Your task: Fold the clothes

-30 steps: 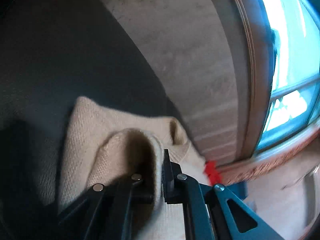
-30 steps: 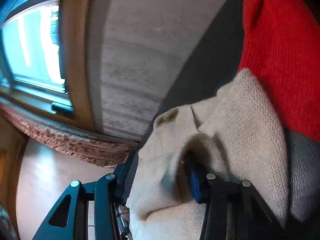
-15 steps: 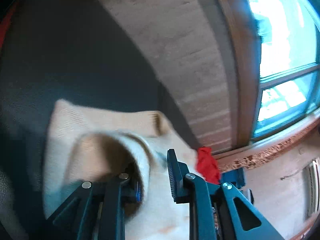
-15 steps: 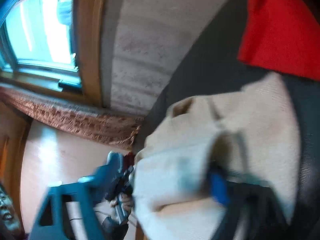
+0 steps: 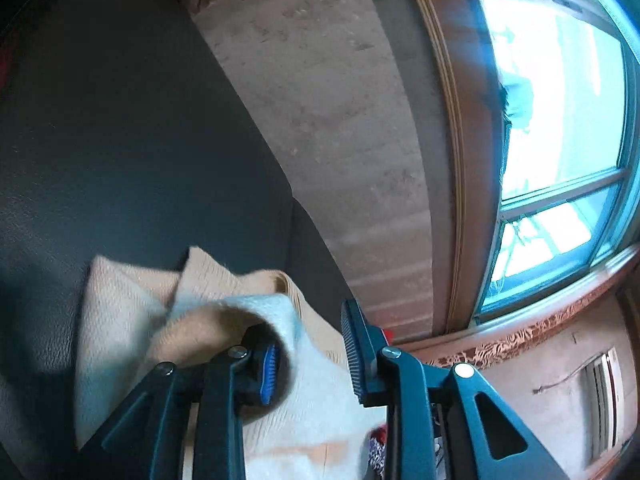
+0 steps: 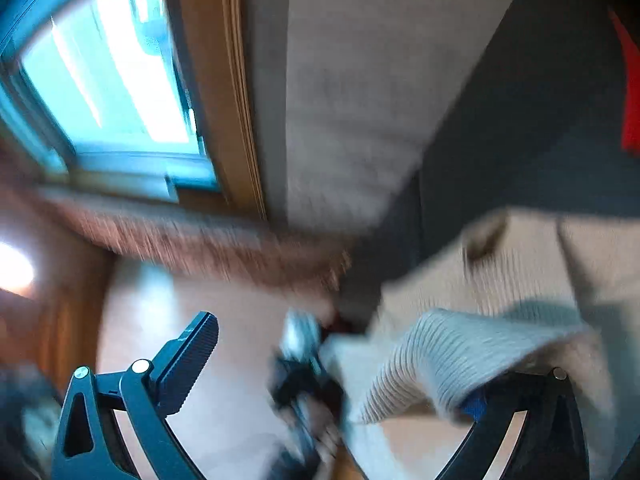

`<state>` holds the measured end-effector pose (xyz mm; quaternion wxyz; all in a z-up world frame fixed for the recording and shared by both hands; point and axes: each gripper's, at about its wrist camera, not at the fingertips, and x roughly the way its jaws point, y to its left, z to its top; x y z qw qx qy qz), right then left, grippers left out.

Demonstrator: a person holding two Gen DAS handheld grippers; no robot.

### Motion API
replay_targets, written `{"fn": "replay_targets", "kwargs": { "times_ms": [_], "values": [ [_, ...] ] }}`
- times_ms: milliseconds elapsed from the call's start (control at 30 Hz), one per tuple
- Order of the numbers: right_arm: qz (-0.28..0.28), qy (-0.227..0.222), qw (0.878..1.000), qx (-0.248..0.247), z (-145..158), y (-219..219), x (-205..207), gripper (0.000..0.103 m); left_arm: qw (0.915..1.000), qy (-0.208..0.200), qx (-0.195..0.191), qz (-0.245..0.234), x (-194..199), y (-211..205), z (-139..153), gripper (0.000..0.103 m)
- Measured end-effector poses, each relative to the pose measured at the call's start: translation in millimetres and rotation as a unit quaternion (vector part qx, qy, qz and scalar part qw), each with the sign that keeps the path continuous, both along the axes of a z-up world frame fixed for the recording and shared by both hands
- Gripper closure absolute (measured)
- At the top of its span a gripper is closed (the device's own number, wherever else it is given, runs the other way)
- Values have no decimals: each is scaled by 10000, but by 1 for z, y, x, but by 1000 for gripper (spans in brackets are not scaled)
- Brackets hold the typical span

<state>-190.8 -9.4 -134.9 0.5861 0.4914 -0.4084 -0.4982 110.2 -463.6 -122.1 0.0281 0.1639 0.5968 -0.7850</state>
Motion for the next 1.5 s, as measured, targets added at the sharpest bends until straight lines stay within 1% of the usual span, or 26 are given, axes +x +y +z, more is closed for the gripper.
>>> {"fn": "replay_targets", "kwargs": {
  "times_ms": [33,133,167,267,300,367,400,433,500,567,600,633,700,767,800,867,900,967,1000,1033,1133,1233,1300,1367,1433,1500],
  "values": [
    [-198,-95,9997,-81,-2,2,-6,0,10000,0,50,-4,-2,-2,0,75],
    [-379,-46,9983,434,-9,3,-12,0,9995,-1,310,-40,-10,-8,-2,73],
    [-397,12,9975,577,-10,3,-11,0,9995,-38,314,-8,-9,-9,-1,73],
    [-406,380,9946,879,-7,8,-4,0,9997,57,240,85,-2,-13,6,73],
    [-404,513,9934,943,-5,13,0,0,9995,121,212,189,4,-14,9,72],
    [-369,635,9933,894,1,17,6,0,9993,289,176,130,6,-15,16,68],
    [-278,615,9944,817,5,18,5,0,9995,265,161,92,6,-16,18,67],
    [-196,591,9952,751,9,17,5,0,9998,158,120,89,4,-17,19,67],
    [-136,578,9958,700,15,14,-1,0,9999,51,104,39,-2,-17,20,66],
    [-218,521,9970,538,23,9,-15,0,9999,-30,116,78,-5,-17,20,66],
    [-294,409,9980,370,26,5,-24,0,9999,-69,123,98,-7,-16,20,66],
    [-403,335,9982,302,27,3,-31,0,9998,-39,149,143,-5,-17,21,66],
    [-745,189,9965,324,26,3,-47,0,9995,19,199,235,-2,-20,24,66],
    [-903,96,9947,487,22,4,-51,0,9993,68,148,335,5,-23,32,66],
    [-912,176,9938,608,21,6,-48,0,9992,91,96,372,8,-24,36,65],
    [-893,569,9899,945,22,14,-36,0,9990,71,-133,426,16,-24,46,64],
    [-861,815,9862,1155,22,20,-27,0,9988,-6,-274,415,20,-23,50,64],
    [-846,1266,9752,1605,21,34,-10,0,9976,-189,-570,352,26,-17,56,61],
    [-863,1521,9663,1888,19,43,0,0,9960,-341,-787,241,28,-10,58,61],
    [-883,1697,9599,2049,18,51,8,0,9925,-574,-1078,84,30,0,58,61],
    [-795,1955,9512,2252,14,64,25,0,9831,-997,-1538,-48,42,21,52,60],
    [-661,2184,9425,2442,10,65,40,1,9695,-1415,-1991,-180,55,42,45,60],
    [-623,2287,9377,2539,7,60,49,1,9583,-1691,-2289,-268,63,55,41,60],
    [-562,2286,9387,2518,3,53,56,1,9453,-1963,-2582,-355,72,69,36,60],
    [-446,2330,9372,2558,-2,47,65,1,9306,-2229,-2869,-442,80,83,32,60],
    [-368,2418,9326,2653,-9,40,76,0,9292,-2208,-2915,-536,90,89,30,60]
  ]
}}
